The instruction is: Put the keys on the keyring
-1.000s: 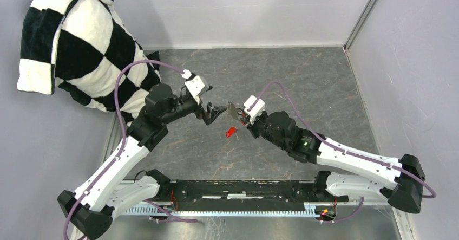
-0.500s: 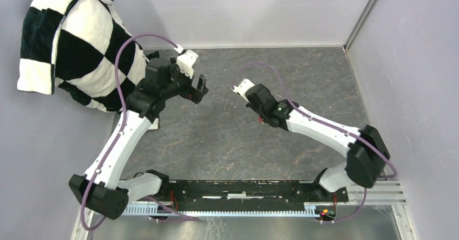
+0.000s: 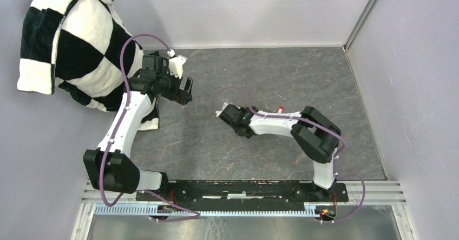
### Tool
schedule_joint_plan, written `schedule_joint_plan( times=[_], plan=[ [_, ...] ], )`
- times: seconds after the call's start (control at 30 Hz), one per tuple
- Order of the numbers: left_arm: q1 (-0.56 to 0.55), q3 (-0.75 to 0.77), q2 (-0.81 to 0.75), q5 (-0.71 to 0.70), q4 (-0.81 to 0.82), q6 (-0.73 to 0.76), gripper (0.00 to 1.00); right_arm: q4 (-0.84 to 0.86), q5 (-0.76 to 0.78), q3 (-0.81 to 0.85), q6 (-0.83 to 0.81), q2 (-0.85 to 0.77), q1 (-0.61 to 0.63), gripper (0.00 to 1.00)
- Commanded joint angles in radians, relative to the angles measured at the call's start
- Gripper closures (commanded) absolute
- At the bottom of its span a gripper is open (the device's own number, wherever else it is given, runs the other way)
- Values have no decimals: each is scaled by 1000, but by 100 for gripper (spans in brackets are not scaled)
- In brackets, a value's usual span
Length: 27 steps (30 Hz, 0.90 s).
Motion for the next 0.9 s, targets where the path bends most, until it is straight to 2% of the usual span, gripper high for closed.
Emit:
schedule_joint_plan(
  times=[0.0, 0.03, 0.07, 0.1, 0.17, 0.3, 0.4, 0.53, 0.67, 0.77, 0.87],
  plan=[
    [3, 34, -7, 40, 0, 41, 0, -22, 10, 101, 62, 71, 89, 100],
    [3, 29, -6, 40, 4, 40, 0, -37, -26, 114, 84, 90, 102, 98],
    [3, 23, -5, 38, 8, 39, 0, -45, -63, 123, 108, 100, 109, 91],
    [3, 15, -6, 36, 15, 37, 0, -46, -96, 122, 133, 104, 113, 80],
    [3, -10, -15, 36, 34, 37, 0, -40, -175, 109, 167, 98, 120, 64],
    [3, -57, -50, 38, 89, 29, 0, -14, -305, 71, 206, 48, 119, 38],
    [2, -72, -59, 34, 122, 25, 0, -11, -399, 63, 222, -10, 112, 4],
    [8, -77, -53, 29, 150, 23, 0, 5, -609, 35, 275, -159, 36, 2],
    [25, -121, -51, 44, 212, 12, 0, 207, -830, -158, 392, -453, -169, 2],
    [50, -228, -63, 86, 330, -8, 0, 338, -819, -331, 444, -622, -341, 2],
    [70, -342, -58, 90, 465, -15, 0, 425, -730, -491, 496, -719, -536, 2]
  ],
)
